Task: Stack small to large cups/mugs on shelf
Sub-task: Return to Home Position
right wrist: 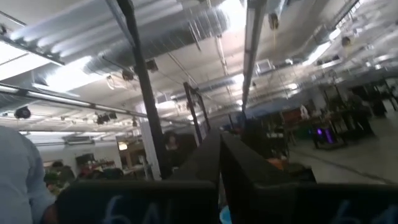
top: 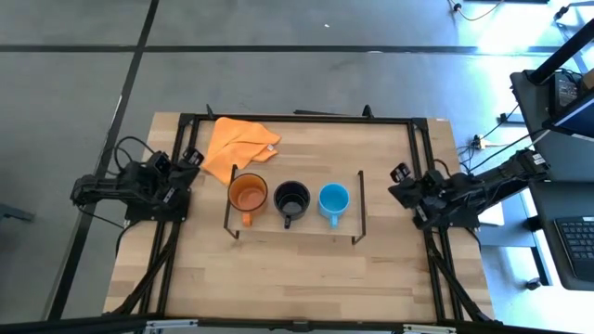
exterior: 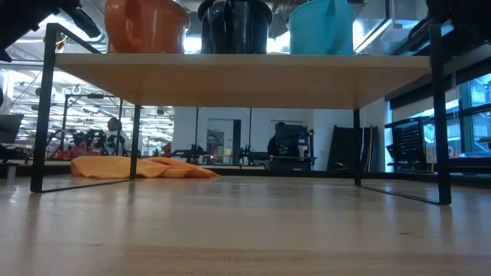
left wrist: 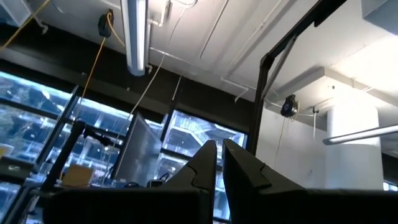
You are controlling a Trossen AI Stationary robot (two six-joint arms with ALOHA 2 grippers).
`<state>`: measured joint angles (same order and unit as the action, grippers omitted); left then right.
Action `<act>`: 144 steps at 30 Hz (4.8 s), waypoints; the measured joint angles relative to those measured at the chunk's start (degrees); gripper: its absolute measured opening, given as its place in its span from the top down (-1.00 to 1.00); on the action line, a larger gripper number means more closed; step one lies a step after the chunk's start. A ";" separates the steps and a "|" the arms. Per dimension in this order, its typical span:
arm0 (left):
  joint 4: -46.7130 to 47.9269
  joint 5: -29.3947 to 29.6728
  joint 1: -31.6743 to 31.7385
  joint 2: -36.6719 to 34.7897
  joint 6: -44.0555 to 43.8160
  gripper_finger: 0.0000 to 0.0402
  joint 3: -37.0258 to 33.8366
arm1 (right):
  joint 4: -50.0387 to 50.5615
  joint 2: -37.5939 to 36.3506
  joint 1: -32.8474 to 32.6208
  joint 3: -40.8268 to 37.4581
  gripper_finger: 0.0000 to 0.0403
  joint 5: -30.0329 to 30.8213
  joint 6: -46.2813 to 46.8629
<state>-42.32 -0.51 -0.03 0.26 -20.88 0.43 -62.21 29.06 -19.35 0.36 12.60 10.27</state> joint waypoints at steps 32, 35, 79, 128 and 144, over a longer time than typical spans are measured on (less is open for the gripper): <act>10.21 7.19 0.00 0.01 10.47 0.90 0.00 | 33.55 -21.33 0.02 0.02 0.93 4.37 -0.24; 12.41 8.72 0.00 -0.01 12.17 0.90 0.00 | 35.58 -22.12 0.00 0.02 0.93 4.25 -3.64; 40.03 29.87 0.00 -0.01 7.52 0.90 0.61 | 49.13 -22.12 0.02 0.02 0.93 4.35 6.46; 38.66 24.83 -0.02 18.18 15.05 0.90 1.11 | 49.50 -22.11 0.02 0.02 0.93 4.35 7.60; 40.89 27.58 4.36 20.16 18.31 0.90 0.59 | 49.83 -22.10 0.07 0.02 0.93 4.35 7.53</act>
<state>-1.43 27.07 4.33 20.42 -2.57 1.02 -12.38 6.96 -19.29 0.38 16.95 17.80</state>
